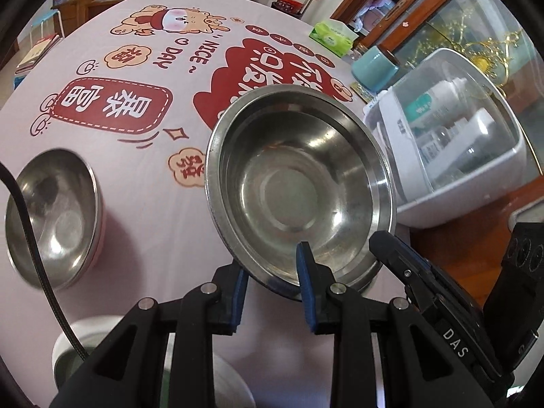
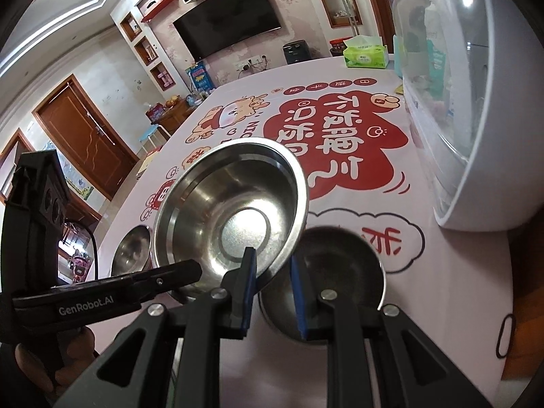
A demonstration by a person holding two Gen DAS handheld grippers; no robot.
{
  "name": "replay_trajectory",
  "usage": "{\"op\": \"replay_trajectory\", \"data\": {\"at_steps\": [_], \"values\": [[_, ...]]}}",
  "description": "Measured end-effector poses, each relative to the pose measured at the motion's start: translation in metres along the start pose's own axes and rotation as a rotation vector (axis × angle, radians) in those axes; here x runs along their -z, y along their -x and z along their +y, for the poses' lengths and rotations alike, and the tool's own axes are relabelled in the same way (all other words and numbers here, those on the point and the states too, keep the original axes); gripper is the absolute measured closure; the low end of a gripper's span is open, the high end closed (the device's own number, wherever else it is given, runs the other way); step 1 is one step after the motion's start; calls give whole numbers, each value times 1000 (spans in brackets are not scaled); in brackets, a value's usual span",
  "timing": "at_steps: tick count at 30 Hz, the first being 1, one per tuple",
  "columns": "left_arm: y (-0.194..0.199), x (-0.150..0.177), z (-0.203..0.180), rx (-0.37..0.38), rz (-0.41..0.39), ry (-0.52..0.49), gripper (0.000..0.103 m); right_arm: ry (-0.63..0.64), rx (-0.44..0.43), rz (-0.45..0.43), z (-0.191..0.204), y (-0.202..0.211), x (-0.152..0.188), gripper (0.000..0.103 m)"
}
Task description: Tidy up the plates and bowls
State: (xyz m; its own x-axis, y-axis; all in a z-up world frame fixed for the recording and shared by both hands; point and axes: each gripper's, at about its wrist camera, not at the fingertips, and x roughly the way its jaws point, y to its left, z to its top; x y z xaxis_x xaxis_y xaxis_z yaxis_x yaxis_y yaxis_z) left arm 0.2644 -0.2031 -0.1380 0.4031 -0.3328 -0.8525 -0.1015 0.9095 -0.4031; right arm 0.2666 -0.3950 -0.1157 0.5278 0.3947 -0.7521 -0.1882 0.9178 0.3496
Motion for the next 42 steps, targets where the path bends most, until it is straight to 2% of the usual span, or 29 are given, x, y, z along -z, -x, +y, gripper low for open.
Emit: {"op": "replay_trajectory", "data": {"at_steps": [12, 24, 31, 42], "values": [[35, 43, 0, 24, 2, -31, 78, 26, 16, -10, 20, 33, 33, 83], [59, 79, -2, 51, 37, -82, 78, 30, 52, -12, 34, 61, 68, 83], [60, 99, -8, 70, 95, -134, 78, -2, 86, 4, 32, 74, 90, 82], [40, 123, -20, 94, 227, -229, 77, -129, 165, 42, 21, 90, 136, 81]]}}
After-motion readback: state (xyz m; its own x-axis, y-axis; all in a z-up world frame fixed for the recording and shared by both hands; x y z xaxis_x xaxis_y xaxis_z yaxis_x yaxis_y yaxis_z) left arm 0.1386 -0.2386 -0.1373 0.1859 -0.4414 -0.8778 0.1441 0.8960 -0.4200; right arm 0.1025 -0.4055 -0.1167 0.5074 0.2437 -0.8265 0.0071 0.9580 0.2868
